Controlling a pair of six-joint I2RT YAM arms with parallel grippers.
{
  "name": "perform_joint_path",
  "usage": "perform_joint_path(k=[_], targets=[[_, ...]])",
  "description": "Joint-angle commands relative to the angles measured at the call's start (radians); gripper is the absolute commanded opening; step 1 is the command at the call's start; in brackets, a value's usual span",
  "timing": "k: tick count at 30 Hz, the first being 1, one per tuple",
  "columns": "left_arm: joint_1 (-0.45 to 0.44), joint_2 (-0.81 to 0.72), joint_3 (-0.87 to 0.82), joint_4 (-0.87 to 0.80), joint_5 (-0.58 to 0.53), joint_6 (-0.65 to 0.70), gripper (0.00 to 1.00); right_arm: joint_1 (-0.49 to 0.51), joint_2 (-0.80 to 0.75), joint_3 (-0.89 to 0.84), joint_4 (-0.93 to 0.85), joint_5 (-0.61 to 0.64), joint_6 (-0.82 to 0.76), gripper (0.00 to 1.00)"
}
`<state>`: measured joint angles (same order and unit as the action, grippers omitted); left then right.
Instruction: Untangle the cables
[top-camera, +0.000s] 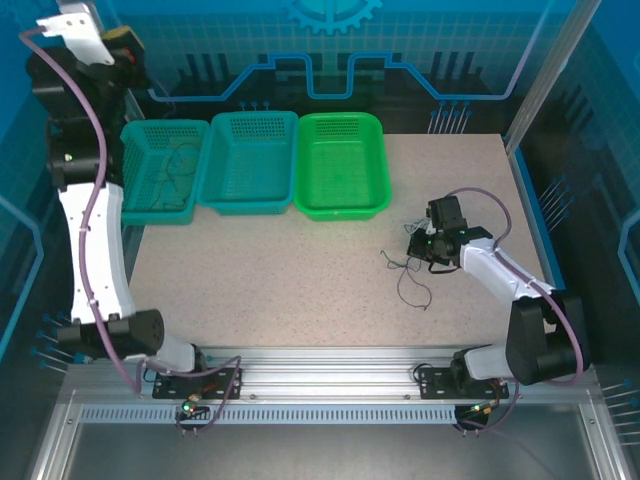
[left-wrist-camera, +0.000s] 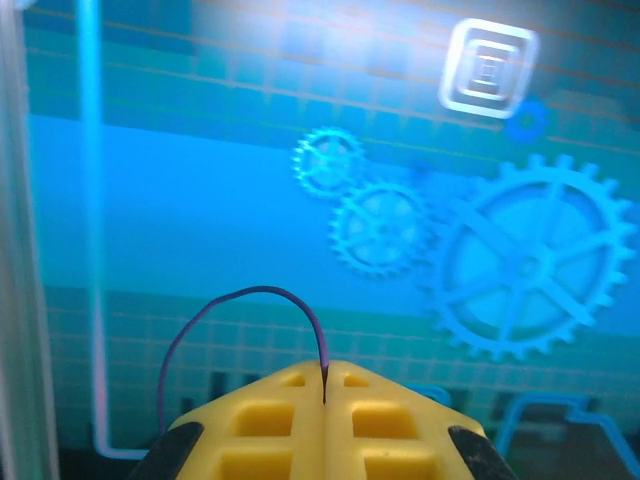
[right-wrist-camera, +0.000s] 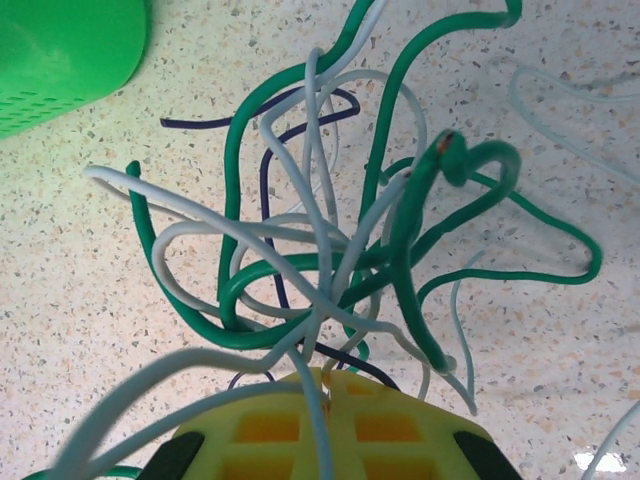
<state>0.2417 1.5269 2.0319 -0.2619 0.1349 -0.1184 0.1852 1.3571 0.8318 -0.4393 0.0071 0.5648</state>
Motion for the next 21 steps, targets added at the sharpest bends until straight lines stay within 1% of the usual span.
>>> perform_joint_path(k=[1,3,6,10,14,15,17,18,19,20,21], targets=[[0.094,0.091,0.044,-0.013,0.026,-0.065,0.00,0.017,-0.038,-0.009,-0.033,-0.007,-0.010,0.00],[0.133,0.147,0.059,-0.020,0.027,-0.074,0.00,0.021,-0.052,-0.004,-0.045,-0.006,-0.011,0.00],[0.175,0.228,0.058,-0.029,0.058,-0.095,0.00,0.027,-0.071,-0.003,-0.055,-0.004,-0.006,0.00],[0.194,0.326,0.038,-0.066,0.067,-0.093,0.00,0.034,-0.087,0.000,-0.063,-0.003,-0.002,0.00],[0.196,0.375,-0.064,-0.060,0.048,-0.103,0.01,0.043,-0.102,0.010,-0.080,-0.004,0.001,0.00],[0.197,0.381,-0.089,-0.059,0.043,-0.108,0.13,0.045,-0.109,0.012,-0.085,-0.005,0.000,0.00],[0.199,0.375,-0.134,-0.045,0.034,-0.118,0.47,0.047,-0.123,0.018,-0.095,-0.007,-0.002,0.00],[0.199,0.360,-0.160,-0.029,0.037,-0.124,0.59,0.048,-0.131,0.022,-0.102,-0.007,-0.004,0.00],[0.199,0.345,-0.180,-0.009,0.045,-0.129,0.66,0.049,-0.137,0.027,-0.107,-0.007,-0.006,0.00],[0.199,0.322,-0.202,0.008,0.058,-0.141,0.70,0.050,-0.143,0.033,-0.114,-0.008,-0.010,0.00],[0.199,0.298,-0.217,0.018,0.072,-0.157,0.72,0.050,-0.149,0.041,-0.119,-0.009,-0.012,0.00]])
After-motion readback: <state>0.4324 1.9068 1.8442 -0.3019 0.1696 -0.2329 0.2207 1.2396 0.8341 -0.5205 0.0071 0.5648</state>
